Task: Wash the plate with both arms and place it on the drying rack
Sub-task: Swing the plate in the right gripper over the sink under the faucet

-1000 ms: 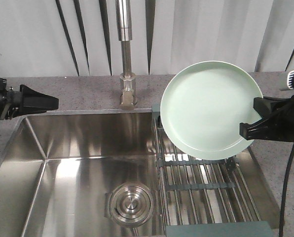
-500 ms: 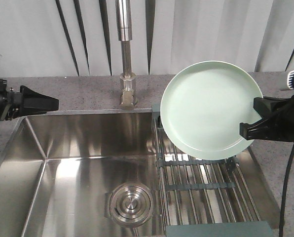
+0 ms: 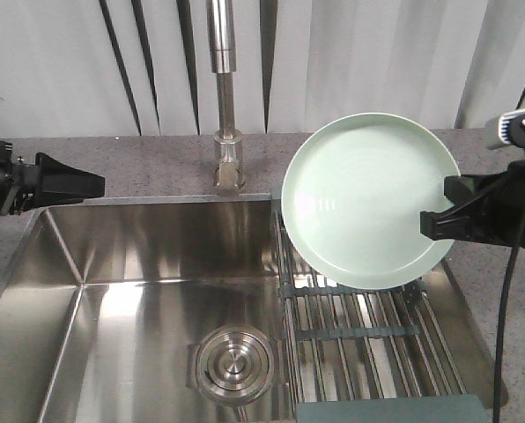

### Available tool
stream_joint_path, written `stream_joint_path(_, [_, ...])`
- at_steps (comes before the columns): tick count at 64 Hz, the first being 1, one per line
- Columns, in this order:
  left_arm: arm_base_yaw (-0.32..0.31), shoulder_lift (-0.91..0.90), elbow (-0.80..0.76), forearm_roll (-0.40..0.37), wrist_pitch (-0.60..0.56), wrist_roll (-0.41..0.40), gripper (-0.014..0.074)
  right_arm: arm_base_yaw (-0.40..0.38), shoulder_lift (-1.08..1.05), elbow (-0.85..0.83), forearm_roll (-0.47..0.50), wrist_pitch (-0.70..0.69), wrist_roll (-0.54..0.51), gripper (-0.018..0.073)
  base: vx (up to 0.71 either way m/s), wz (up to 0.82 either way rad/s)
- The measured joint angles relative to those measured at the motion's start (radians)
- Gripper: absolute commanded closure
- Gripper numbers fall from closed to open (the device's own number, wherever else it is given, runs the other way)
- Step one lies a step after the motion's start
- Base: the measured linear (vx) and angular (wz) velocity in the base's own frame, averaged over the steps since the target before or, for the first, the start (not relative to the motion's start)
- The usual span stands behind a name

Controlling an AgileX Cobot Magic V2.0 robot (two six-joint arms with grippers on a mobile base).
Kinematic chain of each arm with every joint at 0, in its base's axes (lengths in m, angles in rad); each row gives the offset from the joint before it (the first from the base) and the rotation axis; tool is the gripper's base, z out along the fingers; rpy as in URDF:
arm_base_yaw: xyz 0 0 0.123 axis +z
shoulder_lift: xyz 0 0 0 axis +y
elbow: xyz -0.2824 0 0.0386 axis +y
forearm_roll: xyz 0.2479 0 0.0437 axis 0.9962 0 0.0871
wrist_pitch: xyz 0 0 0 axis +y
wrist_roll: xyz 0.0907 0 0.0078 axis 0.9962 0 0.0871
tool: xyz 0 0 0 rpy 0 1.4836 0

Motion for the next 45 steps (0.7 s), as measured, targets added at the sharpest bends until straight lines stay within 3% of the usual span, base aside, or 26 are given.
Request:
stream_joint_path(16, [0.0,0.0,0.0,0.0,0.0,0.0,0.0061,0.0,0.172,-0.294,0.035,0.352,-0.016,0.0569,0.0,0.0])
stream_joint_path(27, [0.0,0.0,0.0,0.0,0.0,0.0,0.0061,0.012,0.288,-0.464,0.136,0.544,-0.128,0.0569,0.0,0.0])
stream_joint_path(35, [0.0,0.0,0.0,0.0,0.0,0.0,0.0061,0.075,0.376,-0.559,0.181,0.66,-0.197,0.0569,0.0,0.0])
stream_joint_path(45, [0.0,0.0,0.0,0.0,0.0,0.0,0.0061,0.171,0.495,-0.669,0.189,0.843,-0.196,0.0569,0.0,0.0])
